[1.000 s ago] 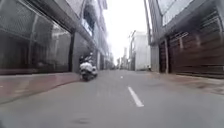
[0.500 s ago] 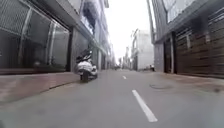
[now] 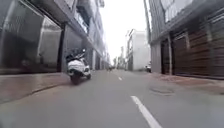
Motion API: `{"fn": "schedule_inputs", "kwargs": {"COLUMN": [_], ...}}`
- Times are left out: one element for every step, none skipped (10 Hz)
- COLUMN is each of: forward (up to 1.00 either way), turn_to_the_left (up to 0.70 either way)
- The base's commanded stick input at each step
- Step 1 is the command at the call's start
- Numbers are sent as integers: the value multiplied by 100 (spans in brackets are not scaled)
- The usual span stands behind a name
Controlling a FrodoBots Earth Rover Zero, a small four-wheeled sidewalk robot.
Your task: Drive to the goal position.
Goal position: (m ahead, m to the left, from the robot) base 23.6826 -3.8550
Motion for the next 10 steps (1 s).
{"fn": "schedule_inputs", "kwargs": {"forward": [100, 100, 100, 100, 100, 100, 100, 100, 100, 100], "turn_to_the_left": [0, 0, 0, 0, 0, 0, 0, 0, 0, 0]}}
